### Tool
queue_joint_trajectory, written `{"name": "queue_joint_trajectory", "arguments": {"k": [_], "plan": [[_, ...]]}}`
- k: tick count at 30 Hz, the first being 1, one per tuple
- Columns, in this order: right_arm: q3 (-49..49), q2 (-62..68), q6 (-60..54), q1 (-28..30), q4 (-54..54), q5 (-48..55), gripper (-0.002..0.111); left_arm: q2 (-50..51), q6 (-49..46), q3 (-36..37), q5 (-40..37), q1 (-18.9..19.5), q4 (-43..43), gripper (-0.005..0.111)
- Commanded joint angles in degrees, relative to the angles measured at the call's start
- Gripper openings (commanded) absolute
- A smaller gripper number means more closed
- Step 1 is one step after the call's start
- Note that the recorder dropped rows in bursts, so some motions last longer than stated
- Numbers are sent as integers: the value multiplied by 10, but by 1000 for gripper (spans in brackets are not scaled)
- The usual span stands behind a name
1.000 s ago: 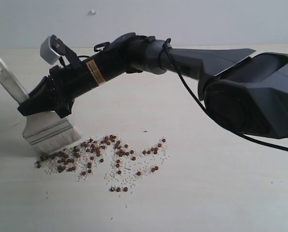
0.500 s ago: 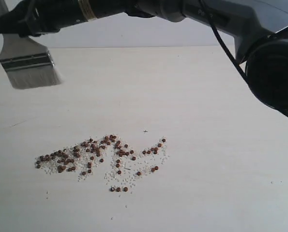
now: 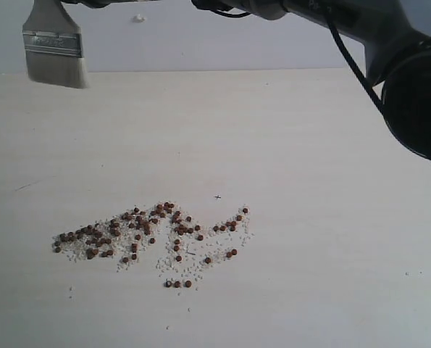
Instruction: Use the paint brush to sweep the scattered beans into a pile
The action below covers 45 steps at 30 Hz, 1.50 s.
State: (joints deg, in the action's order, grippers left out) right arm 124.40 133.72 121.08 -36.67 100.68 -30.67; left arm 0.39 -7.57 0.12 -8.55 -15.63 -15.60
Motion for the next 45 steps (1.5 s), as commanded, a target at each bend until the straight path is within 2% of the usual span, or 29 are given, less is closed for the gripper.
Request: {"name": "queue_joint_trajectory", "arguments": {"k": [1,7,11,18,21,24,25,27,28,30,34,42,45], "plan": [[-28,-11,3,0,-7,8,0,-4,3,-1,5,-3,-6,0],[-96,-21,3,-39,-7,5,0,-4,3,-1,5,-3,-6,0],[-146,-45,3,-75,-7,67,0,-4,3,-1,5,-3,-6,0],[-354,-154,3,-106,-7,284,0,-4,3,-1,5,-3,-6,0],[-479,-236,0,-106,-7,384,0,-4,3,-1,5,-3,-6,0],[-615,-330,5,-126,-7,544,0,-4,3,-1,5,-3,-6,0],[-647,-355,5,-148,-21,636,0,-4,3,-1,5,-3,-6,0],[-671,-372,5,-186,-30,734,0,-4,3,-1,5,-3,-6,0],[-682,-375,5,-225,-34,818,0,-4,3,-1,5,-3,-6,0],[-680,-371,5,-280,-29,894,0,-4,3,-1,5,-3,-6,0],[-636,-336,5,-346,-18,944,0,-4,3,-1,5,-3,-6,0],[-460,-288,5,-355,-36,947,0,-4,3,-1,5,-3,-6,0],[-406,-288,5,-345,-84,946,0,-4,3,-1,5,-3,-6,0]]}}
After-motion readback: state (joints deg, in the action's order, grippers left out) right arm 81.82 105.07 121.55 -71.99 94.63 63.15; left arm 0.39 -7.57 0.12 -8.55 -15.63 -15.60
